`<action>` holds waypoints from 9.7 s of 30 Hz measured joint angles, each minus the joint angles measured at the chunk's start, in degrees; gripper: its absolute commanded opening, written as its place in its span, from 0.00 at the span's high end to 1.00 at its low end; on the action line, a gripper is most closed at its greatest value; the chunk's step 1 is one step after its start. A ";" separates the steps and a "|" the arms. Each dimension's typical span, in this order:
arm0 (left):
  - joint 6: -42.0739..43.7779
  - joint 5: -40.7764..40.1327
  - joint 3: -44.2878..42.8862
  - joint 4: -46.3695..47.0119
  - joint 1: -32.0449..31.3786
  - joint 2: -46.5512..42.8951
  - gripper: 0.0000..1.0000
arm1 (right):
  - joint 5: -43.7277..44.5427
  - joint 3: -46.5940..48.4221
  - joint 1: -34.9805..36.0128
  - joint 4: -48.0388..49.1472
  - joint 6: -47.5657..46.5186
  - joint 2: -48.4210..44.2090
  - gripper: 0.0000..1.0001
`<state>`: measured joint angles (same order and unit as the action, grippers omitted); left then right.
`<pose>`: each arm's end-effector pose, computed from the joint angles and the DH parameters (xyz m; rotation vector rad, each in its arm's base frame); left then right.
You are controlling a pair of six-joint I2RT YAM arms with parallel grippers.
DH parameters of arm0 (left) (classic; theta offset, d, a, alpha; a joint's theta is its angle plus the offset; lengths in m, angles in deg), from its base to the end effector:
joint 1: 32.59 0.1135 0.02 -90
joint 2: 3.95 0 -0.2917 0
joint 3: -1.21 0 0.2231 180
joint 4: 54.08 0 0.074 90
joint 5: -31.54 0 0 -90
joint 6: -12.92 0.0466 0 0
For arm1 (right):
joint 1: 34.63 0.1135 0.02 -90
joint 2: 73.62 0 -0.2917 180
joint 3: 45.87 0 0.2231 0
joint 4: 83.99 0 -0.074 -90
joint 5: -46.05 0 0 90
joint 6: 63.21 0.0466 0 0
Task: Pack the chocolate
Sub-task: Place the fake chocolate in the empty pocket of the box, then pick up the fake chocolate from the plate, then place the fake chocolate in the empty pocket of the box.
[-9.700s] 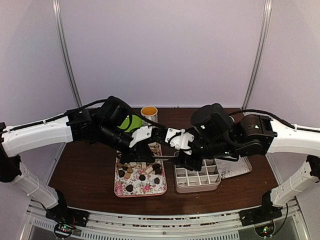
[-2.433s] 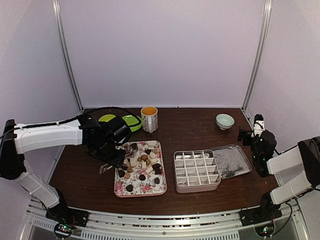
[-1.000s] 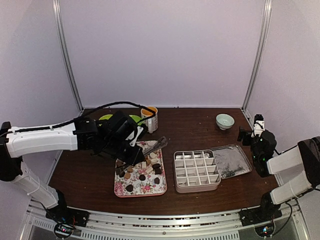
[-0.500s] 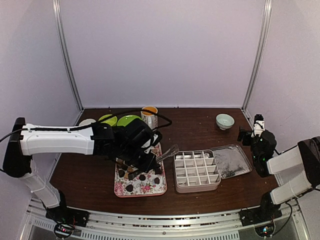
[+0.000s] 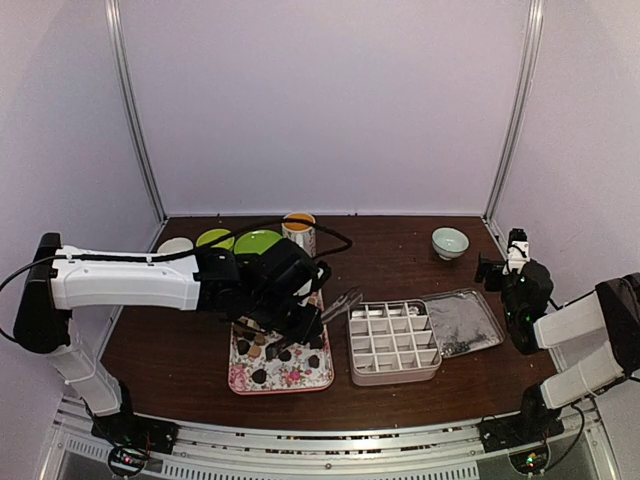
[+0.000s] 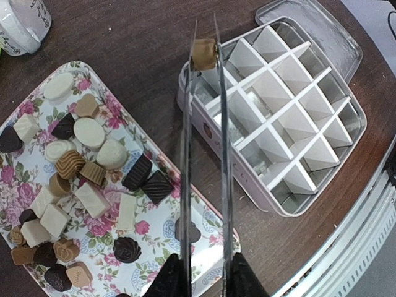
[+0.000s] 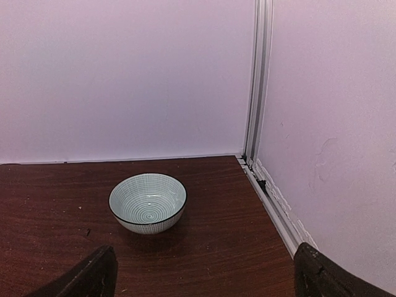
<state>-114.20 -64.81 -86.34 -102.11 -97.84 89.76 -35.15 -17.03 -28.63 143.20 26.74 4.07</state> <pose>0.1433 -0.2985 0.2831 0.5887 2.5423 -0.5661 0.2241 0.0164 0.2270 0.0349 1.5992 -0.0422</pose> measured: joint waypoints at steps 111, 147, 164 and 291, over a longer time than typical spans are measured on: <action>-0.09 -10.75 -5.53 -17.38 5.84 -1.11 0.66 | 0.00 0.00 0.00 0.00 0.00 0.00 0.00; 4.07 -9.35 -6.82 -20.61 8.70 6.60 0.61 | 0.02 0.00 0.00 0.00 0.00 -0.02 0.00; 5.33 -9.07 -11.91 -23.52 9.31 11.56 0.62 | 0.00 0.00 0.00 0.00 0.00 0.00 0.00; 10.69 1.66 -21.64 -12.11 0.00 13.27 0.66 | 0.02 0.00 0.00 0.00 0.00 0.00 0.00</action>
<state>-103.52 -63.15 -107.97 -114.21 -97.84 103.03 -35.13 -17.03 -28.63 143.20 26.74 4.07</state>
